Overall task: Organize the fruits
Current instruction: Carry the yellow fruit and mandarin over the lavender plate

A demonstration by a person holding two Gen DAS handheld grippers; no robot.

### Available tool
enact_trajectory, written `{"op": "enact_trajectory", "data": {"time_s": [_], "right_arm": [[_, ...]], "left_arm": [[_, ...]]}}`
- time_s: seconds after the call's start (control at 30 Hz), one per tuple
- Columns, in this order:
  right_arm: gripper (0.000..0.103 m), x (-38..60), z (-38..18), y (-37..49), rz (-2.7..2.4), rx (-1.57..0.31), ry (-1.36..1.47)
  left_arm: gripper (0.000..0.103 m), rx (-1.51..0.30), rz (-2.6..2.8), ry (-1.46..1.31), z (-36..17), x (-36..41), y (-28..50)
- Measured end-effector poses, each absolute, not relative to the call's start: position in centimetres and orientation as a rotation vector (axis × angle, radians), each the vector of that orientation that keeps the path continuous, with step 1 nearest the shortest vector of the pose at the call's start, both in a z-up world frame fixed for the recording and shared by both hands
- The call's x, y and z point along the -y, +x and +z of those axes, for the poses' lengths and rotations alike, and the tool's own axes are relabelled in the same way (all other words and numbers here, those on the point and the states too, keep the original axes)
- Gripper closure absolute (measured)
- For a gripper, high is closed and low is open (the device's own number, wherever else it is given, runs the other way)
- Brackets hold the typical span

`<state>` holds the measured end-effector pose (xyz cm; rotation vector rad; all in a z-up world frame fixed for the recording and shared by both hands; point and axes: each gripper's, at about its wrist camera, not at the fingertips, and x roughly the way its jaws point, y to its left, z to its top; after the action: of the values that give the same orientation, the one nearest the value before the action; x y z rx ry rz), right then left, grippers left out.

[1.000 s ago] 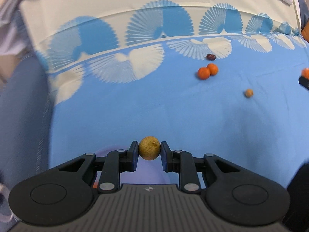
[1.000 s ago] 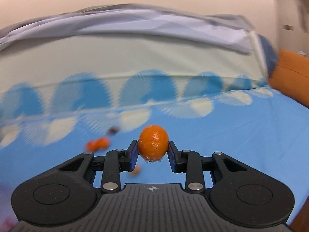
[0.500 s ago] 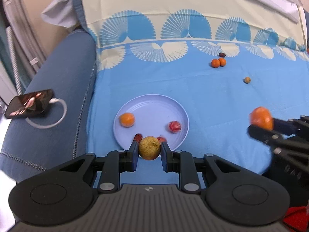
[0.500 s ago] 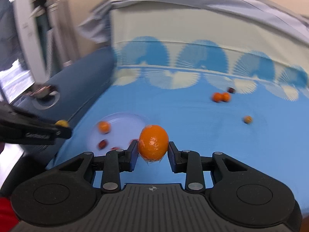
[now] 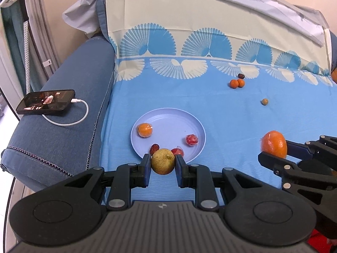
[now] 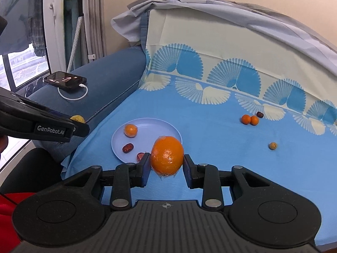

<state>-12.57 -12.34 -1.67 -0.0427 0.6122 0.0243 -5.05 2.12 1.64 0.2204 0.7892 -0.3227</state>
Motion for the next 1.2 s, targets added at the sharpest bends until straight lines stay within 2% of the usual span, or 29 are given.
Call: {"op": "enact_trajectory", "data": {"time_s": [0.83,1.2], "right_arm": [[0.069,11.9,-2.3,-11.3,0.033,-0.666,-0.069],[0.069,11.6,-3.4,-9.2,0.031,-0.712,-0.081]], "left_arm": [[0.077,-0.821,-0.314,0.185,0.9,-2.6,-3.1],[0.077,-0.893,-0.278,0.169,-0.9,-3.0,-0.1]]}}
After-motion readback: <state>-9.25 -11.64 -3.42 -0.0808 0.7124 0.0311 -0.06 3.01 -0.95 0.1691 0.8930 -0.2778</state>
